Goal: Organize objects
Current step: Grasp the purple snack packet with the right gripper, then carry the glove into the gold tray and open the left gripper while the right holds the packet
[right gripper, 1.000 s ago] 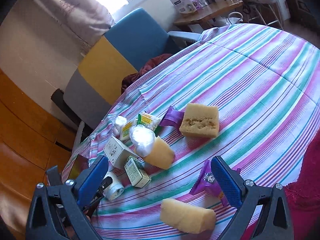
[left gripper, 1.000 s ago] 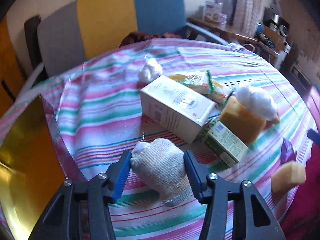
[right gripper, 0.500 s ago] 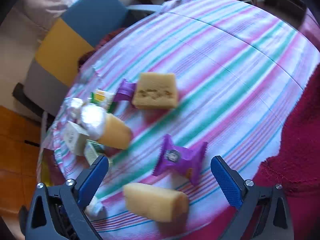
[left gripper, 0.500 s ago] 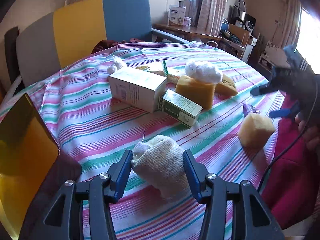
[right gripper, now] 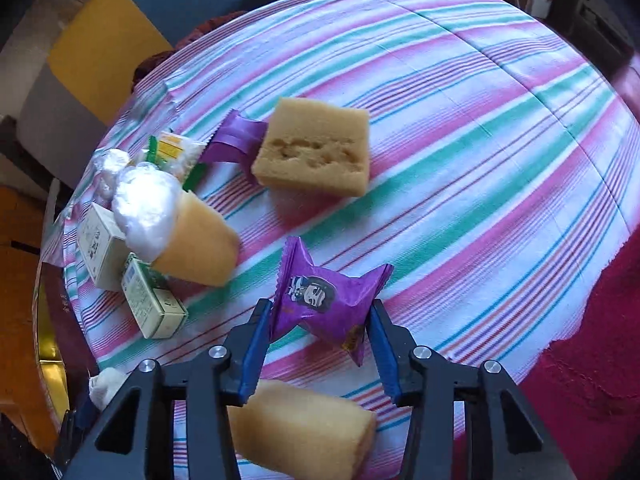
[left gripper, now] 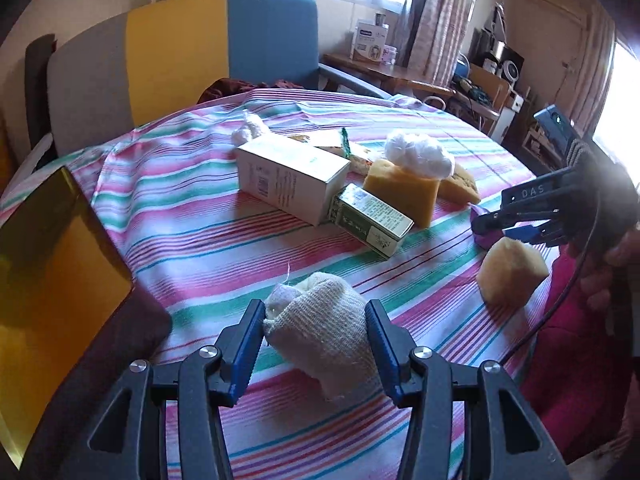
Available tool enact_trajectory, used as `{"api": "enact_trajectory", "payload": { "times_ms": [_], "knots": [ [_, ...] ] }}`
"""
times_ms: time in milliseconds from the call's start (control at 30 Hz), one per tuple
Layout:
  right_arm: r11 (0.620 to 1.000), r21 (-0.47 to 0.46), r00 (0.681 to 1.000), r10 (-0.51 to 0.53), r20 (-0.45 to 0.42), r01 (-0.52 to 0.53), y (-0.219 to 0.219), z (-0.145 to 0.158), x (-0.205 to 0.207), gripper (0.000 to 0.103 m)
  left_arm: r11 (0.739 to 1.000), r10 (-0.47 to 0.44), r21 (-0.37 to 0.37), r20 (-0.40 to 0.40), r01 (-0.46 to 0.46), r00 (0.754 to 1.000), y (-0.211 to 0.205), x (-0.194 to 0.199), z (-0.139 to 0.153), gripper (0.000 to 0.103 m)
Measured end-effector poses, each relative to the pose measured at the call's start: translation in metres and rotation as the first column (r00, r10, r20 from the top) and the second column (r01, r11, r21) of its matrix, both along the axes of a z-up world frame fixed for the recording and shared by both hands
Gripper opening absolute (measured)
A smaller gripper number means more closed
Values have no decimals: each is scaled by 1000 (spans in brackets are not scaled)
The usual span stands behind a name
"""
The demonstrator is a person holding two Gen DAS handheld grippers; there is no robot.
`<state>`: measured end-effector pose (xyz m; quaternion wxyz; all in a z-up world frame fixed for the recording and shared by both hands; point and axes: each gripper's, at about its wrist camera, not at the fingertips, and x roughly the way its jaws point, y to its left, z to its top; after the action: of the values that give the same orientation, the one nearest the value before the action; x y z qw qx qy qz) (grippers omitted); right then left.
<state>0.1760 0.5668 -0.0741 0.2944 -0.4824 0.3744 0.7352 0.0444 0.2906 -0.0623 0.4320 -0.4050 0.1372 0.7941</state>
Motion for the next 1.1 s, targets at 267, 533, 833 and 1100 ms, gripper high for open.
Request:
{"api": "enact_trajectory", "payload": {
  "times_ms": [267, 533, 833, 1100],
  "knots": [
    [991, 116, 995, 69, -69, -60, -12, 22, 5, 48, 989, 126, 76, 41, -129, 991, -55, -20, 26, 51],
    [983, 163, 993, 97, -67, -85, -24, 23, -11, 48, 889, 456, 45, -2, -456, 890, -163, -104, 51, 51],
    [981, 172, 990, 107, -87, -91, -26, 23, -17, 48, 706, 706, -92, 19, -702, 707, -244, -228, 22, 51],
    [979, 171, 989, 124, -79, -109, -28, 21, -21, 48, 677, 712, -183, -82, -713, 697, -244, -269, -5, 52]
  ]
}}
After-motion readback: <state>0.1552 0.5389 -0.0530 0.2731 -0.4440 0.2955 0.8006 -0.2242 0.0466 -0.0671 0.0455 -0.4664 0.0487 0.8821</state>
